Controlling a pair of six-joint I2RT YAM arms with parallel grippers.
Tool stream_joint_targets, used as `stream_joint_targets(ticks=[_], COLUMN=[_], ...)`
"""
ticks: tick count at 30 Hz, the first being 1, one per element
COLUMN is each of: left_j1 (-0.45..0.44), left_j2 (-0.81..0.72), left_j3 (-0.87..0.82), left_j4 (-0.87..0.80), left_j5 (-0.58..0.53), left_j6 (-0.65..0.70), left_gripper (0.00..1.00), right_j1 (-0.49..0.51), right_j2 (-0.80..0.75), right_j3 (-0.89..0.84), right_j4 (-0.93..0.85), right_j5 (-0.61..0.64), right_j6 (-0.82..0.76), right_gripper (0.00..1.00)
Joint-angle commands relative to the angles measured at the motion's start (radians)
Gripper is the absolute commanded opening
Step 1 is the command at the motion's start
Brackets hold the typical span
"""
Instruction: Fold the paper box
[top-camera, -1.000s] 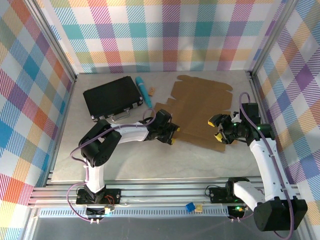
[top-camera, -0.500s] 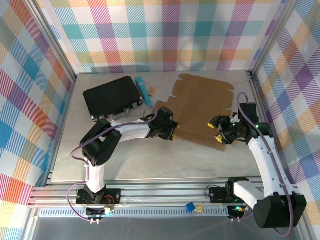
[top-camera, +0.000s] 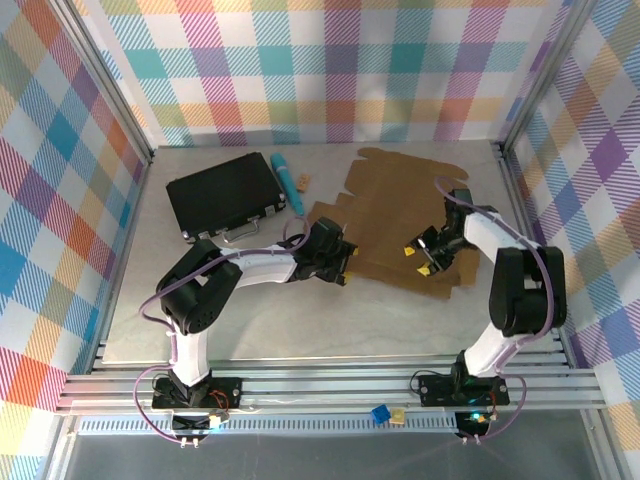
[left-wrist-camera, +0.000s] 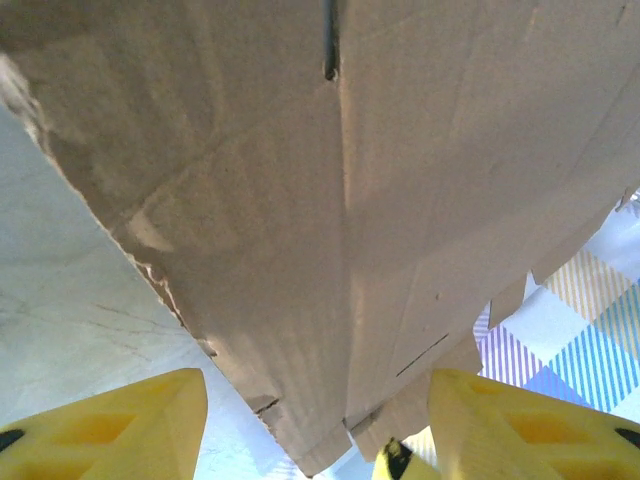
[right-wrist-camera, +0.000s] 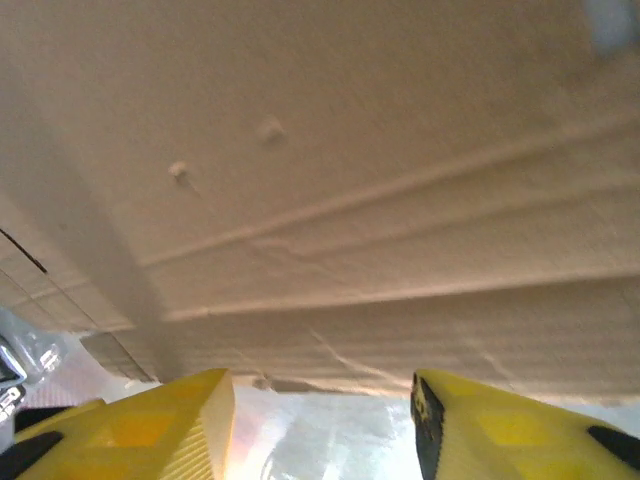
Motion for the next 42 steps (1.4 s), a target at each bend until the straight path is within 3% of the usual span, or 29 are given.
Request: stream_joint_targets(ticks=[1, 10, 23, 29, 38, 42], left_j1=[-0.022, -0.052, -0.047, -0.044, -0.035, -0.025], left_j2=[0.007, 0.052, 0.132, 0.096, 0.116, 0.171], left_j3=[-0.008, -0.011, 0.051, 0.087, 0.108, 0.185], left_j4=[0.039, 0.093, 0.189, 0.182, 0.178, 0.081], left_j5=[0.012, -0.006, -0.085, -0.117, -0.098, -0.006], left_j6=[-0.029, -0.105, -0.051, 0.009, 0.035, 0.086], left_gripper=[0.61, 0.63, 0.59, 0.57, 0.47, 0.41], right_j1=[0.005, 0.008, 0.009, 0.008, 0.007, 0.009], right_j2=[0.051, 0.165, 0.203, 0.215, 0.236, 0.245], right_j3=[0.065, 0.051, 0.052, 0.071, 0.095, 0.105], right_j4=[-0.015, -0.027, -0.053, -0.075, -0.098, -0.103], right_j5=[0.003, -0.02, -0.05, -0.05, -0.053, -0.058], right_j6=[-0.037, -0.044, -0.071, -0.092, -0.111, -0.116], right_gripper=[0.47, 0.42, 0.39, 0.39, 0.38, 0.38])
